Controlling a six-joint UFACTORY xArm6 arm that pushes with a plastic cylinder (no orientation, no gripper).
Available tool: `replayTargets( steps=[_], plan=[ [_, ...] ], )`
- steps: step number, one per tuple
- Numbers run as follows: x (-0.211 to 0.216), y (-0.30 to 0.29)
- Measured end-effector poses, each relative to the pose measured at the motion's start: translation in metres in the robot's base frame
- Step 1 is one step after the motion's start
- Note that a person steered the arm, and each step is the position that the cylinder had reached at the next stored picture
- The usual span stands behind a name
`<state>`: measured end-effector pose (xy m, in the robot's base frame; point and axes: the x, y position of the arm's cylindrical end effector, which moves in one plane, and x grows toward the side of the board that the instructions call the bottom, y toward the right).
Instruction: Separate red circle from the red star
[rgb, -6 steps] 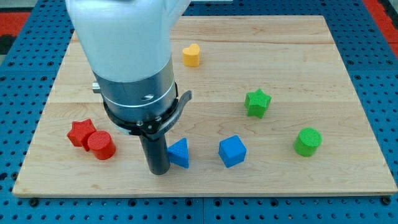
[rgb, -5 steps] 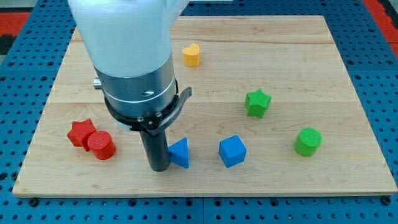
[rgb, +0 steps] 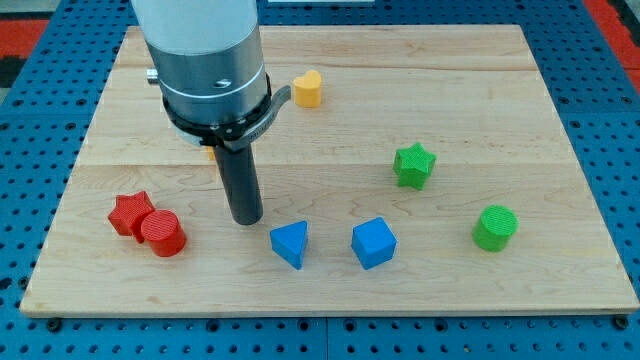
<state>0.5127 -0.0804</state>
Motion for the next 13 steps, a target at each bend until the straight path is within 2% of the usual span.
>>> replayTargets(
  steps=[5, 7, 9, 10, 12, 13],
  plan=[
    [-0.012, 0.043],
    [-0.012, 0.036],
    [-0.001, -0.047],
    [-0.003, -0.059],
    [-0.009, -0.122],
    [-0.009, -0.128]
  ],
)
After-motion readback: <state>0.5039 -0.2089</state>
